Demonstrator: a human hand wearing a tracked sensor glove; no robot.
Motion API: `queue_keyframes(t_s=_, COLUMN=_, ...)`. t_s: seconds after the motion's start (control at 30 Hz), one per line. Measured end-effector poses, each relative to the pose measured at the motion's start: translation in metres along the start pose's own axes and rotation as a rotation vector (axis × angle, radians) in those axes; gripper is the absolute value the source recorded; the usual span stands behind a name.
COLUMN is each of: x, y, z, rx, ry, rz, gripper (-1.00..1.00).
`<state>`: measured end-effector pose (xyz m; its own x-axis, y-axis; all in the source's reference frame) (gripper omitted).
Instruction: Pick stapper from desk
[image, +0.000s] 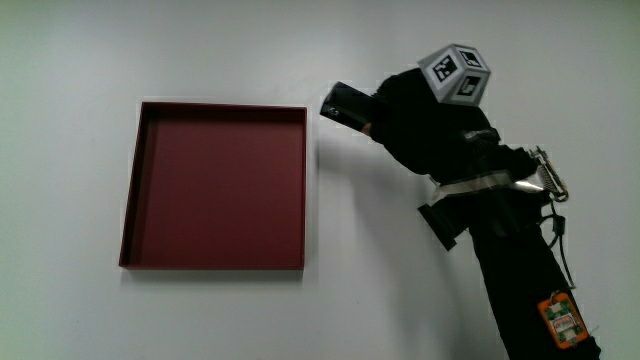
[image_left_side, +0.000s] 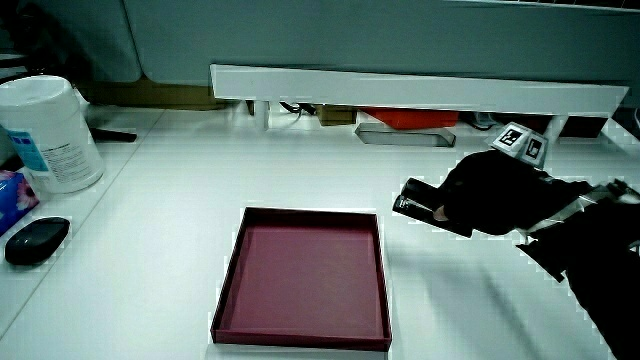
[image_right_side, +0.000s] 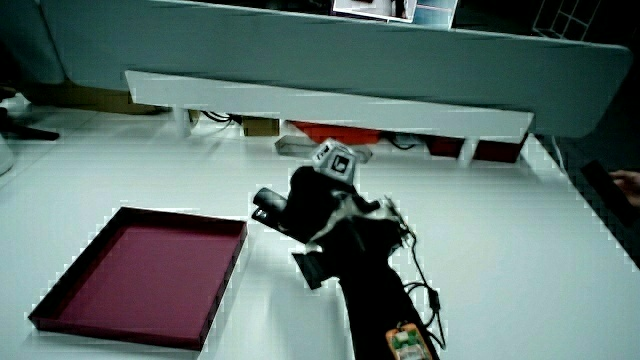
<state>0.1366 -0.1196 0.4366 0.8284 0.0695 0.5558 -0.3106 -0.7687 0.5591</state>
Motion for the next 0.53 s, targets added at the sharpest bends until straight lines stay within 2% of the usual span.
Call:
queue_keyframes(t_s=0.1, x=-0.017, y=0.003, z=-0.001, rx=0.007, ry=-0.015, rz=0.047, gripper=1.0)
queue_keyframes(t_s=0.13, x=-0.033, y=-0.006, z=0.004, rx=0.109, ry=-0.082, rz=0.125, gripper=1.0)
queue_keyframes(t_s=0.17, x=-0.028, y=0.003, z=-0.002, rx=-0.002, ry=-0.011, rz=0.069, gripper=1.0)
queue_keyframes(t_s=0.23, x=-0.037, y=0.008, z=-0.005, rx=-0.003, ry=-0.031, rz=0.119, gripper=1.0)
queue_keyframes(t_s=0.33, x=-0.065, y=-0.003, z=-0.003, rx=0.075, ry=-0.104, rz=0.198, gripper=1.0)
queue_keyframes(t_s=0.47, x=-0.08, y=-0.001, z=-0.011, rx=0.062, ry=-0.108, rz=0.226, gripper=1.0)
queue_keyframes(t_s=0.53, x=-0.088, y=0.001, z=-0.016, rx=0.033, ry=-0.088, rz=0.265, gripper=1.0)
